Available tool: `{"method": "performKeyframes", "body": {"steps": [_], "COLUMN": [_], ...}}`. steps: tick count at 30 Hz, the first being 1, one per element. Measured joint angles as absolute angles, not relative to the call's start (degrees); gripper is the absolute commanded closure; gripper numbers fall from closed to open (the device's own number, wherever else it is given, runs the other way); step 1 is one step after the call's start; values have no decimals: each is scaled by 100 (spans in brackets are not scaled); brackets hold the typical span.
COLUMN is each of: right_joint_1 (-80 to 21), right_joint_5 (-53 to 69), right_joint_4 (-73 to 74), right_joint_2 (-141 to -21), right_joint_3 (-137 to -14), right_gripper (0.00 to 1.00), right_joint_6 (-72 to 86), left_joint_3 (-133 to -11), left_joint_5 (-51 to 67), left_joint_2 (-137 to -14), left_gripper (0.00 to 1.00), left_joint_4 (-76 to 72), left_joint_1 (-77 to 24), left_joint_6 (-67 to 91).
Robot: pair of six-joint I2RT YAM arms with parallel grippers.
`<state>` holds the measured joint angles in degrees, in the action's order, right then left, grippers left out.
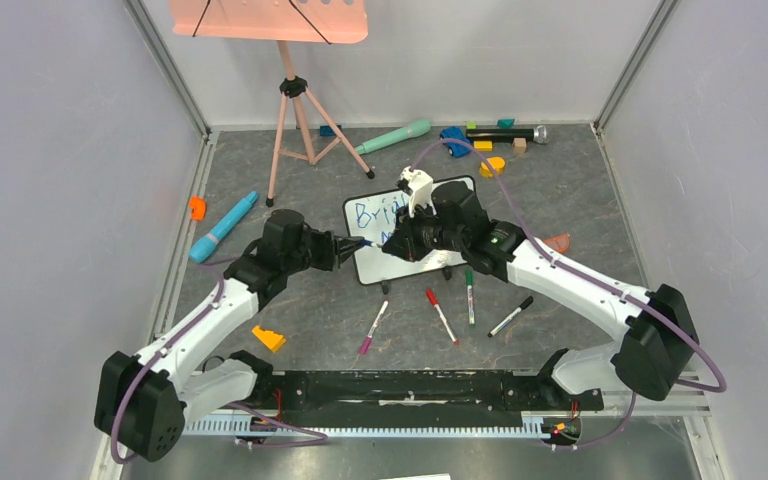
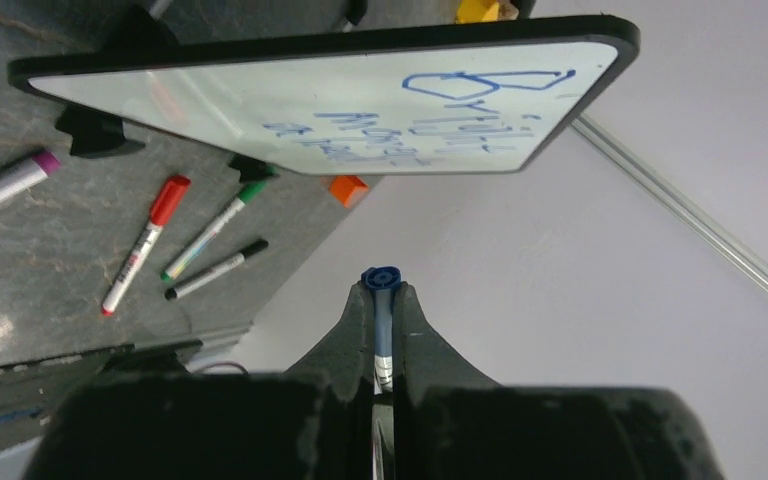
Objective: Write a sentence on the whiteboard
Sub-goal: Insert the whiteboard marker without the cap into the pen cap.
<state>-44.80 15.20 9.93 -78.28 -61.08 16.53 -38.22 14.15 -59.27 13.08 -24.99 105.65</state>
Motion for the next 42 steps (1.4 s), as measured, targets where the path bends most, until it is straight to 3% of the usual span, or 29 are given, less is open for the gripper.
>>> {"method": "performKeyframes", "body": {"steps": [9,22,33,42], "right_joint_1": [-4639,-4678,-4801,-4923], "right_joint_5": [762,508,565,438], "right_joint_4": [1719,2569,3463,3710], "right_joint_2": [-8184,-7957,-6888,-6742], "right_joint_3": [-6720,-6648,-5535,-4753], "right_gripper": [100,100,100,100], "right_joint_6": [1651,1667,2056,2462], "left_joint_3": [-4296,-4348,-3959,-3911], "left_joint_5": [121,-1044,-1175,-438], "left_joint_2": [-6386,-6775,-7225,-7813], "left_gripper": [98,98,98,98], "left_joint_4": [1483,1498,989,-1041], "left_joint_1": [-3264,-4563,-5977,-7360], "left_joint_6": [10814,11756,11848,11848]}}
